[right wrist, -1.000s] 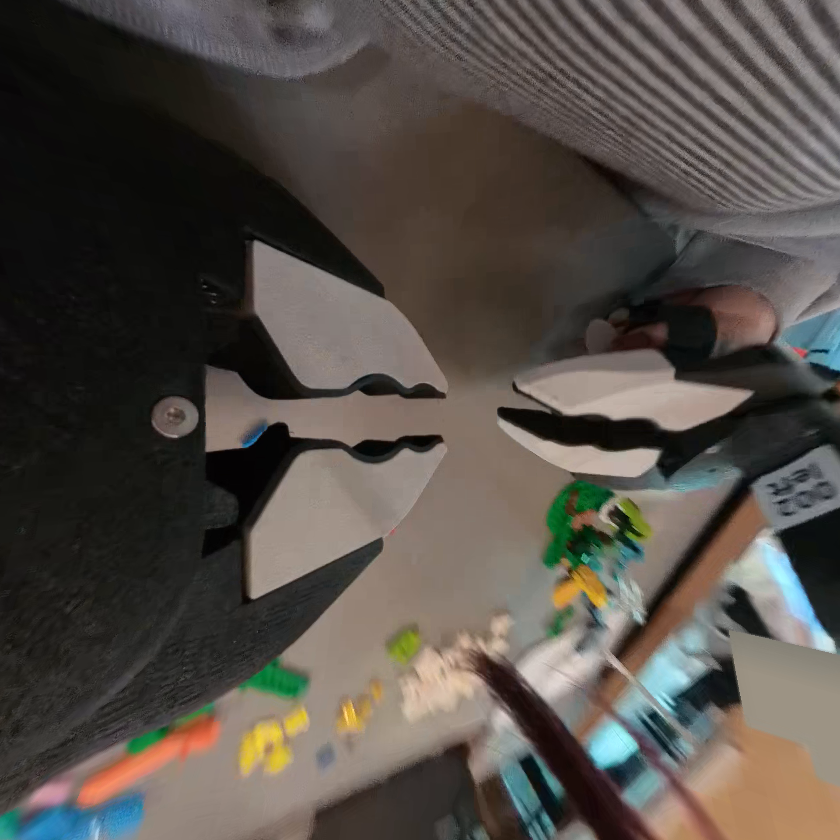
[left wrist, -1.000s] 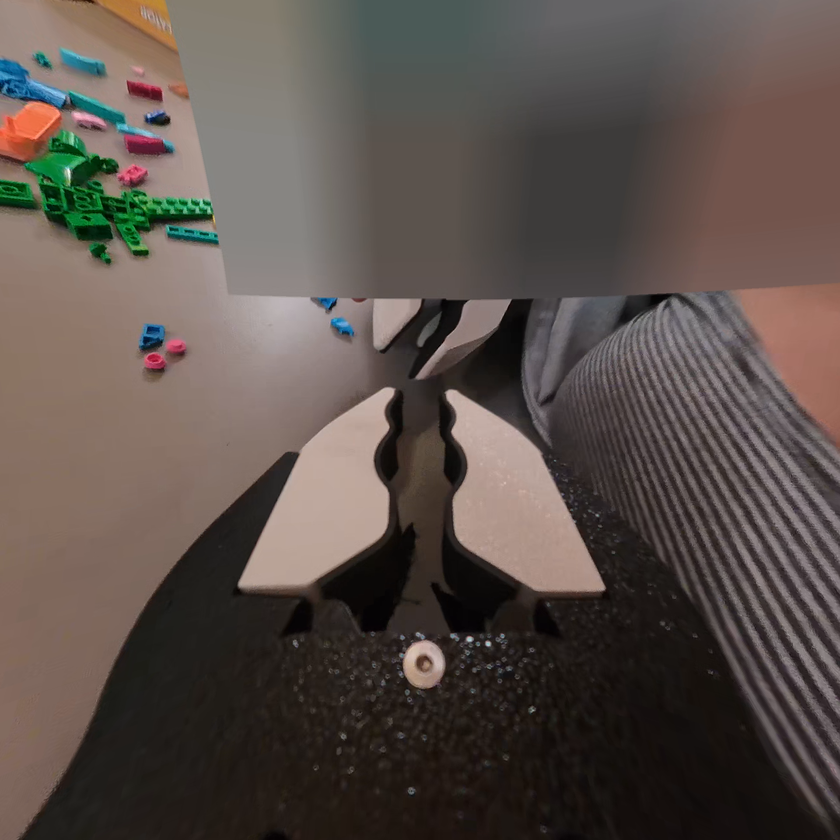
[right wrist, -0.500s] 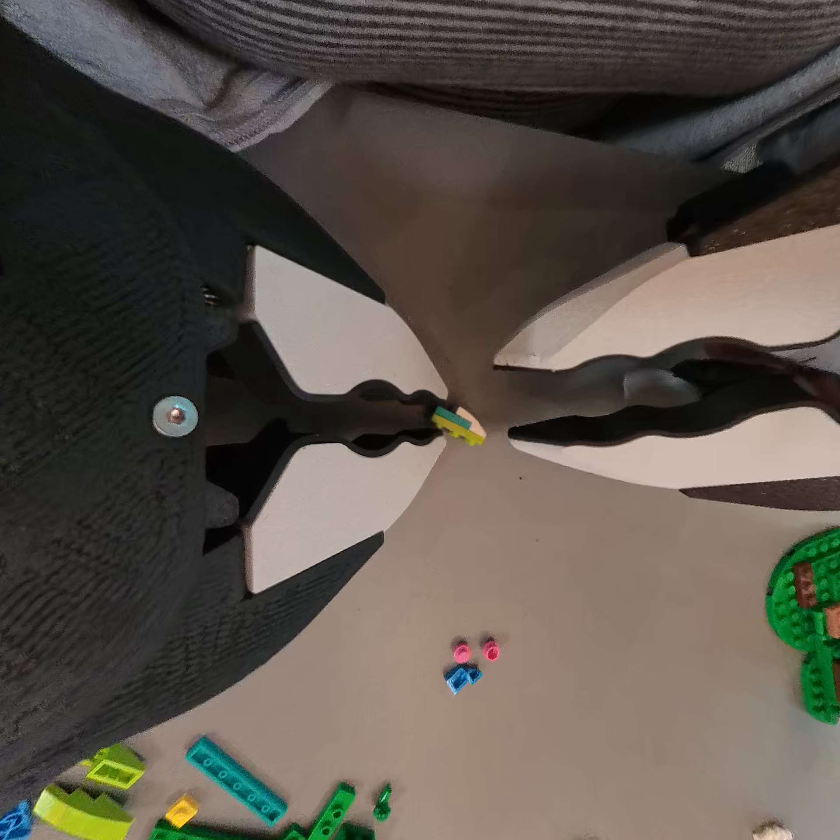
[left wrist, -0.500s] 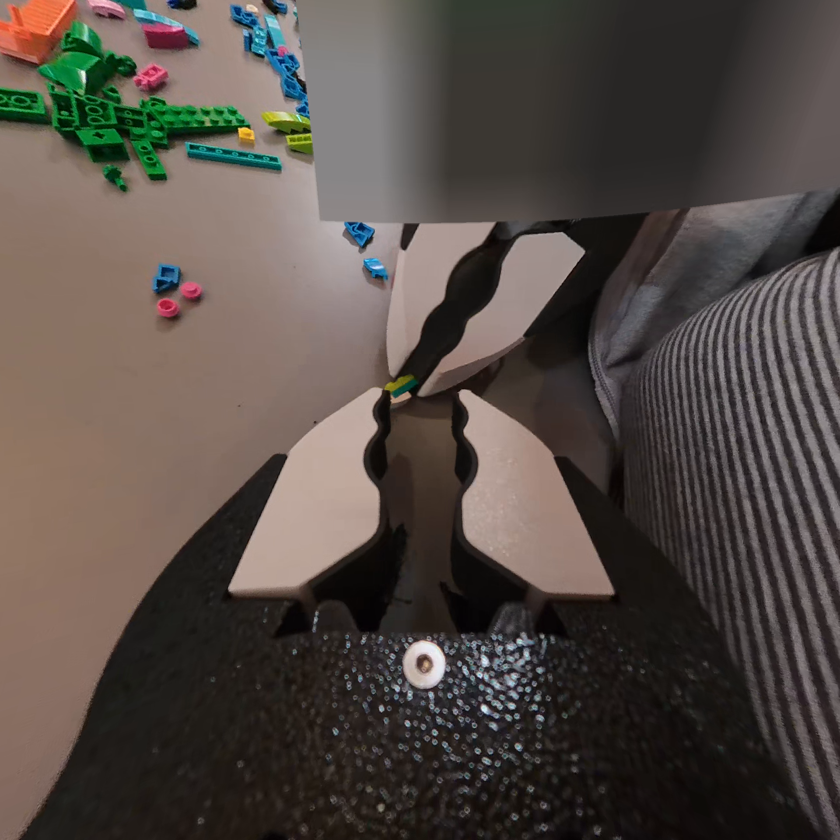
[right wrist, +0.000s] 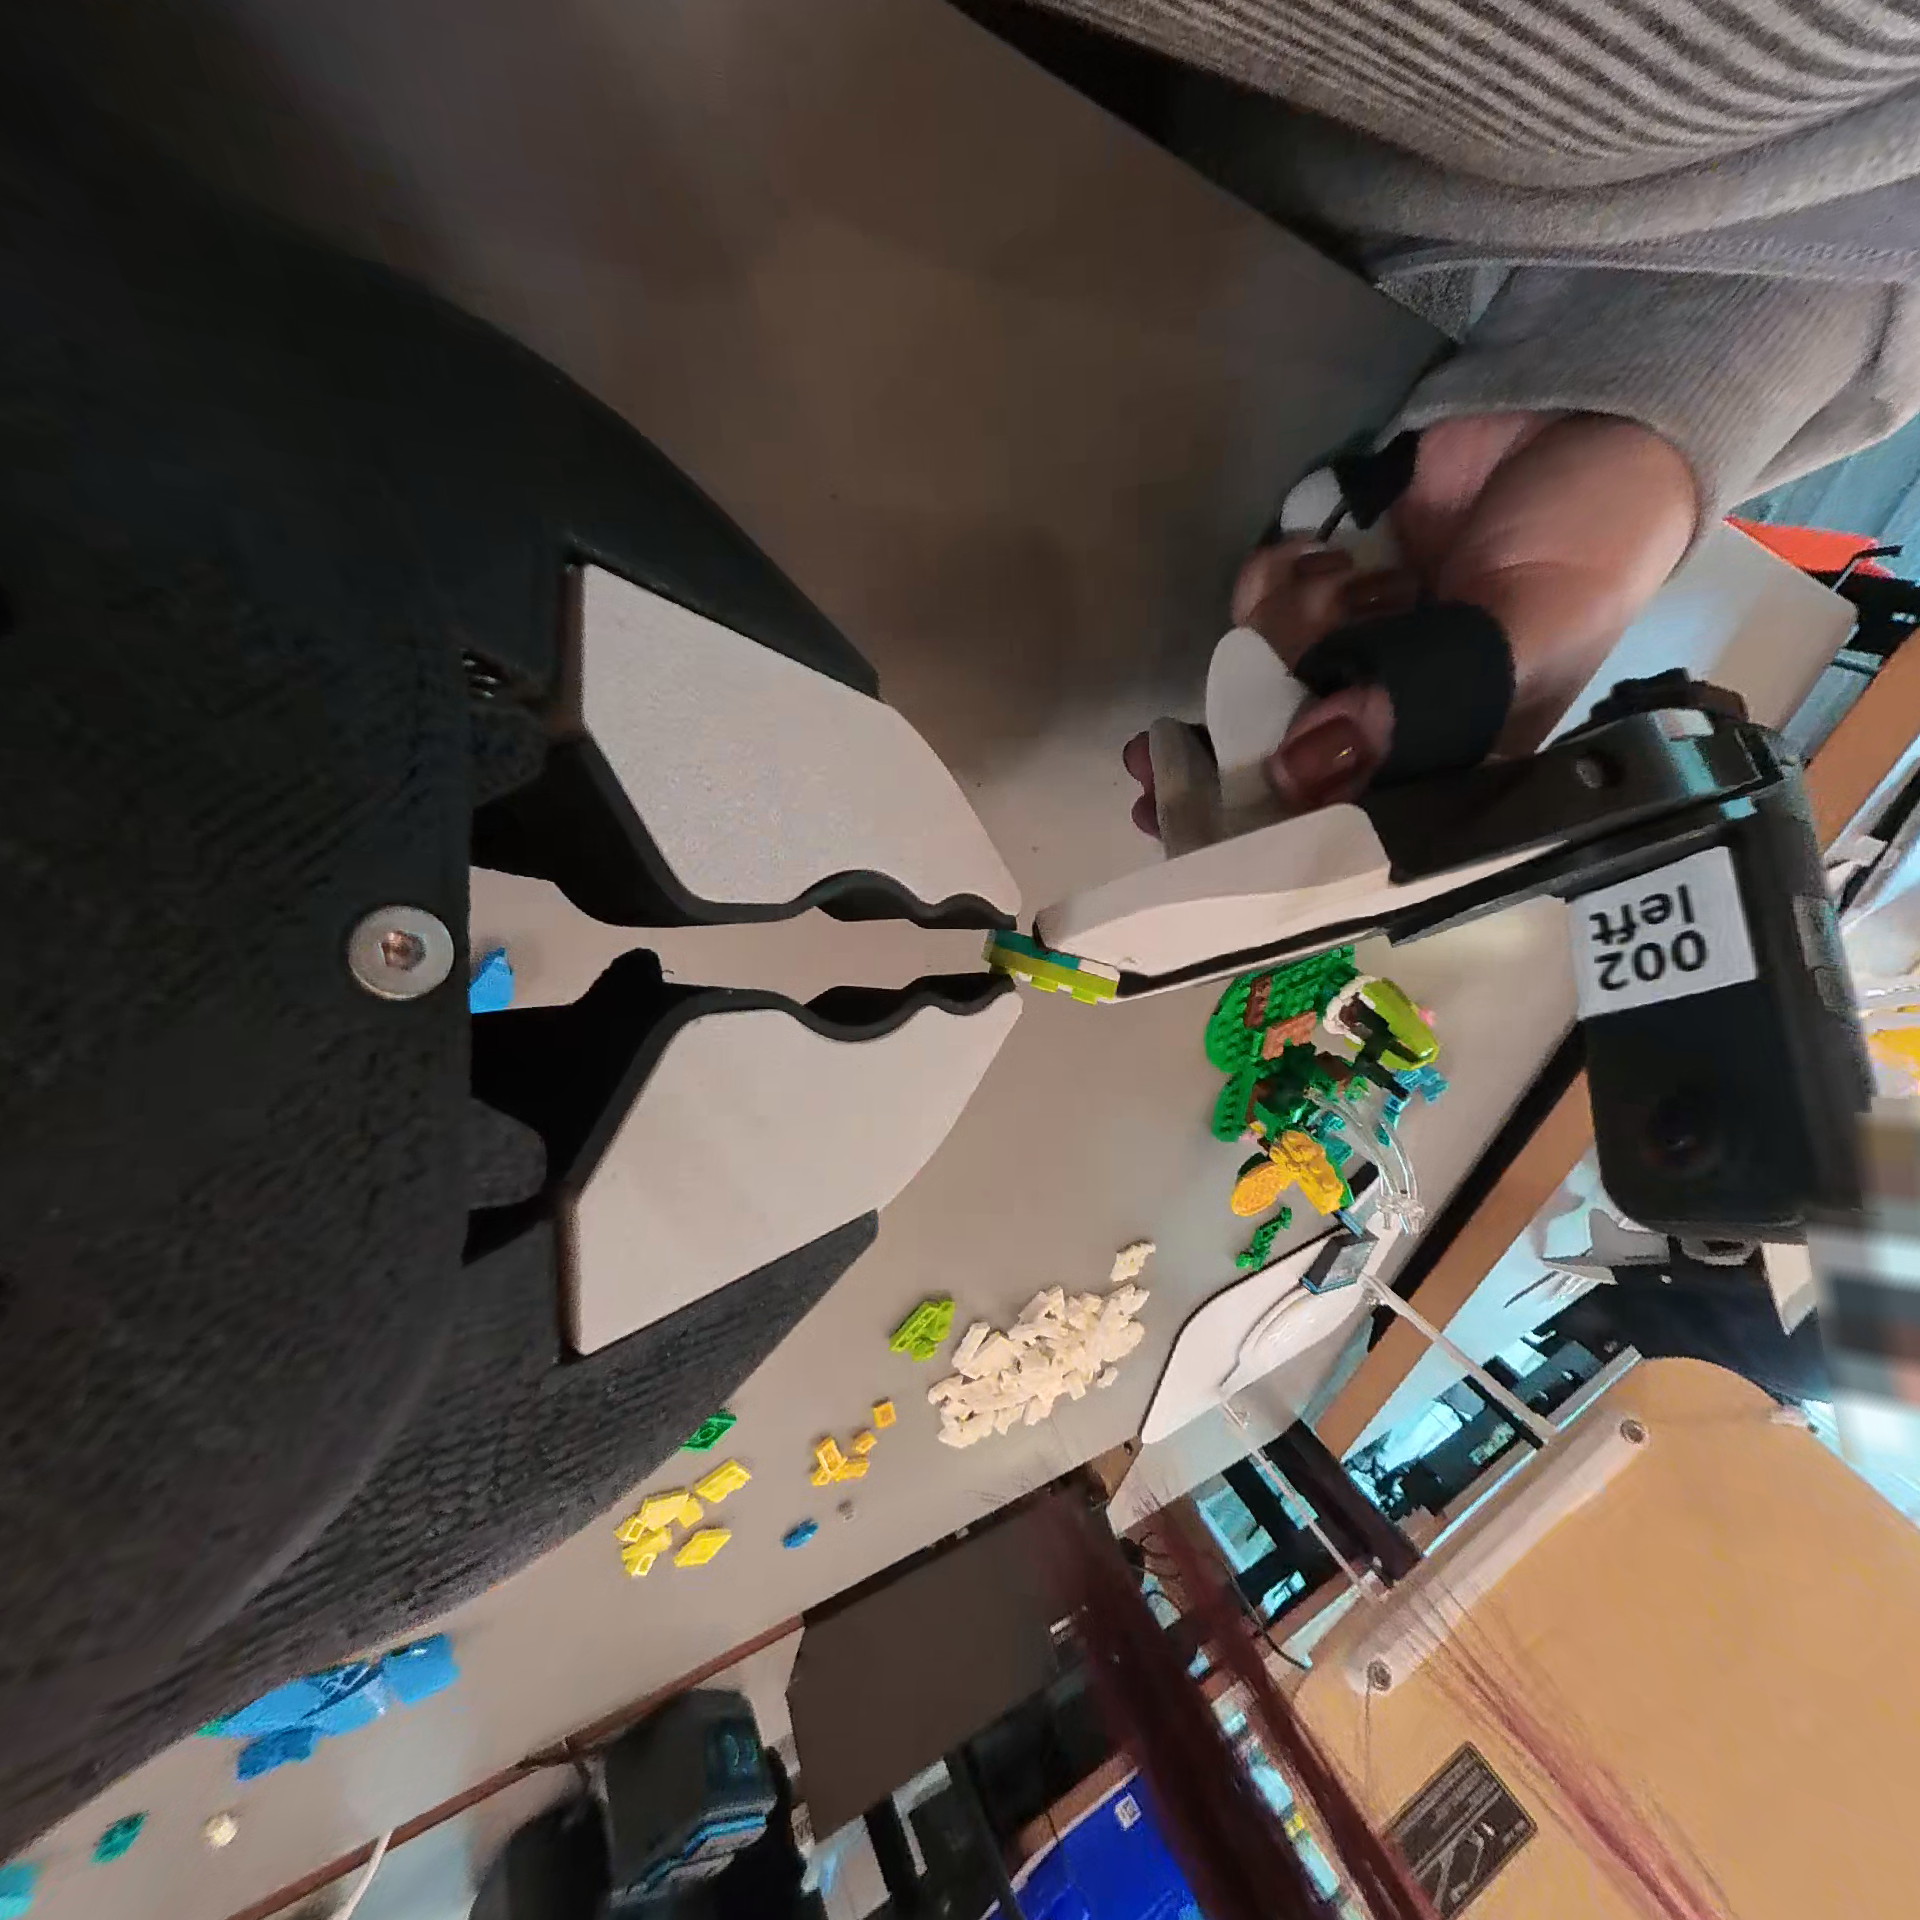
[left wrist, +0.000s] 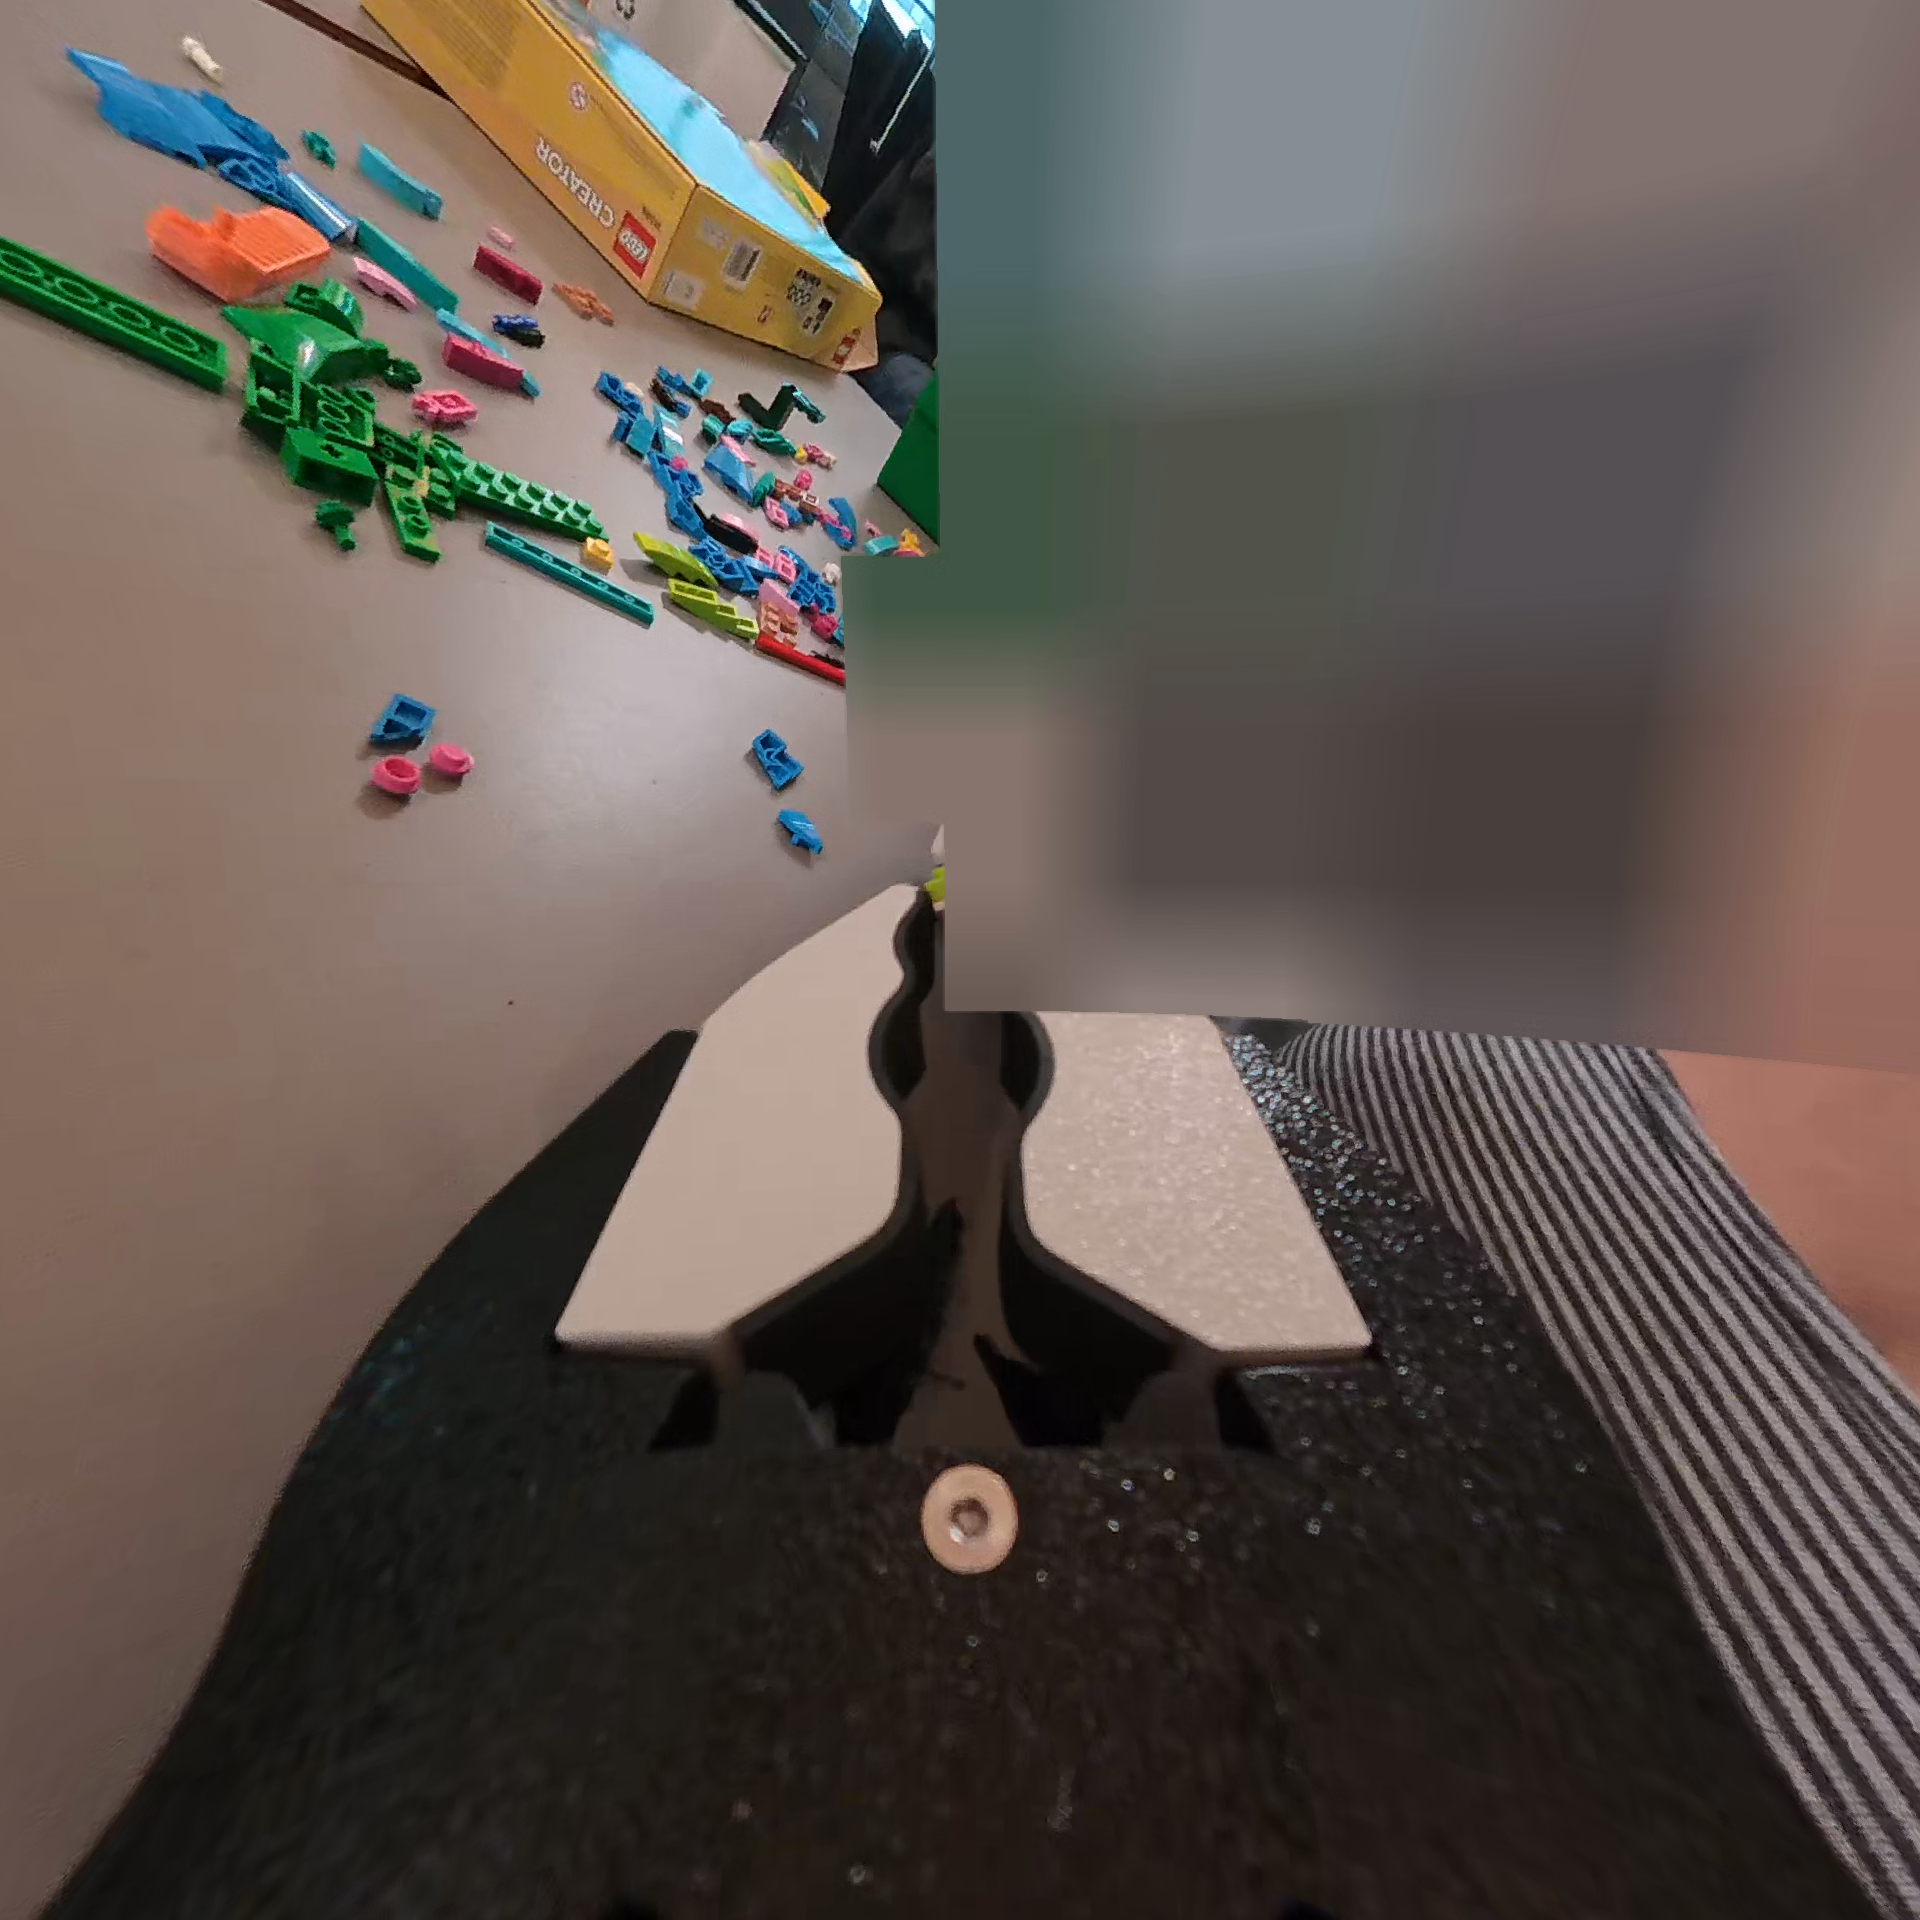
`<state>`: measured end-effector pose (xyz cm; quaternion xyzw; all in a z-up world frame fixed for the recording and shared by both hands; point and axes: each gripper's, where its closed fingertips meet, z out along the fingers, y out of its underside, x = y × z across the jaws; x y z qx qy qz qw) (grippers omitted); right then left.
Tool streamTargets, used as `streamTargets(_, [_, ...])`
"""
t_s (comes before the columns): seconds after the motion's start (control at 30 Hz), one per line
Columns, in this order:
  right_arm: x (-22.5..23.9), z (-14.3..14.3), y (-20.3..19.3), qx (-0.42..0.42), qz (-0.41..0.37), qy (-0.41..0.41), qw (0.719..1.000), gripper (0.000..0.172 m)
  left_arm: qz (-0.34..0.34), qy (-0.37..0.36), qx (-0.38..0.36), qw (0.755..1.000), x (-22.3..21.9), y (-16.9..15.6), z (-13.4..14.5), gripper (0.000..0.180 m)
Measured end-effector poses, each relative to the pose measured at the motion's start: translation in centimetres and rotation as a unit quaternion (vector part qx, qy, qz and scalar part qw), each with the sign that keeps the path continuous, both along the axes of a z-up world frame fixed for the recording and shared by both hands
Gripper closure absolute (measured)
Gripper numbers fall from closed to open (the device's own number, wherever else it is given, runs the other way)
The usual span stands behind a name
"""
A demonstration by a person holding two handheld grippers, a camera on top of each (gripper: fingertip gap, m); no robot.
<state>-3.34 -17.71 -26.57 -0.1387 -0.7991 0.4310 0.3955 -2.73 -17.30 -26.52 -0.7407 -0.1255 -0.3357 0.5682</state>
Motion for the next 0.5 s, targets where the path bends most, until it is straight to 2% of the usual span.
streamTargets(0.27, [-0.5,-0.7,0.1,0.016,-0.029,-0.008,0.999,0.158,0.002,0.011,-0.008,1.000,0.3,0.3,-0.4,0.171])
streamTargets(0.33, [-0.5,-0.9,0.1,0.021,-0.030,-0.006,0.999,0.163,0.003,0.012,-0.008,1.000,0.2,0.3,-0.4,0.171])
streamTargets(0.5, [-0.2,-1.1,-0.1,0.087,-0.022,0.037,0.995,0.164,-0.026,0.102,-0.032,0.994,0.7,-0.2,-0.9,0.172])
